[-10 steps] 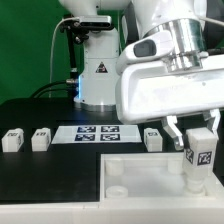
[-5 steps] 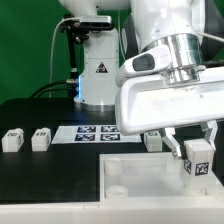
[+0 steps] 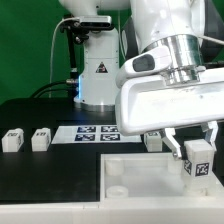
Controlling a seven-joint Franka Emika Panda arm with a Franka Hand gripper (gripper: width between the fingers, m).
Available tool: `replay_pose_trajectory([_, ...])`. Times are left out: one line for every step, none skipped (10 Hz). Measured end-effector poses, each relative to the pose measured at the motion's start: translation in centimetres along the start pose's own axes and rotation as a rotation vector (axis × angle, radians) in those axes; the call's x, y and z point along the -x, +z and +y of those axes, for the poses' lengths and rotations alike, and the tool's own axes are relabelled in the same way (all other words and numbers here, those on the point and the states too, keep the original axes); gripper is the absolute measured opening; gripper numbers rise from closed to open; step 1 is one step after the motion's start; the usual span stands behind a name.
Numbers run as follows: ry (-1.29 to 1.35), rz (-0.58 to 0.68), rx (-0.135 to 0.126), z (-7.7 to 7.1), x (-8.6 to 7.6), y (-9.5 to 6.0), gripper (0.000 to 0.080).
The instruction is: Assemble one leg
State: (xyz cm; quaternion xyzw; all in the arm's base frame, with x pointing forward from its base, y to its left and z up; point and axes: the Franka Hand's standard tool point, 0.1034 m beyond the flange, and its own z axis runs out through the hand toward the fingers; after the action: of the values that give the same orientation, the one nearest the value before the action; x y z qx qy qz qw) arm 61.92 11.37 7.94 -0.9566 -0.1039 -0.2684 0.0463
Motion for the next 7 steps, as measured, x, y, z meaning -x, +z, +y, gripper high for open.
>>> replay_pose_trajectory([0.000, 0.000, 0.000, 0.01, 0.00, 0.00, 0.0464])
replay_pose_trajectory([0.000, 0.000, 0.000, 0.01, 0.00, 0.00, 0.0583])
replay_pose_trajectory([0.000, 0.000, 0.000, 0.01, 0.00, 0.00, 0.0583])
replay_pose_trajectory([0.000, 0.000, 0.000, 0.01, 0.01, 0.00, 0.0638])
replay_pose_trajectory([0.000, 0.000, 0.000, 0.01, 0.01, 0.00, 0.0646])
replay_pose_trajectory([0.000, 0.000, 0.000, 0.01, 0.01, 0.00, 0.0646])
replay_pose_trajectory([0.000, 0.000, 0.000, 0.02, 0.01, 0.00, 0.0649])
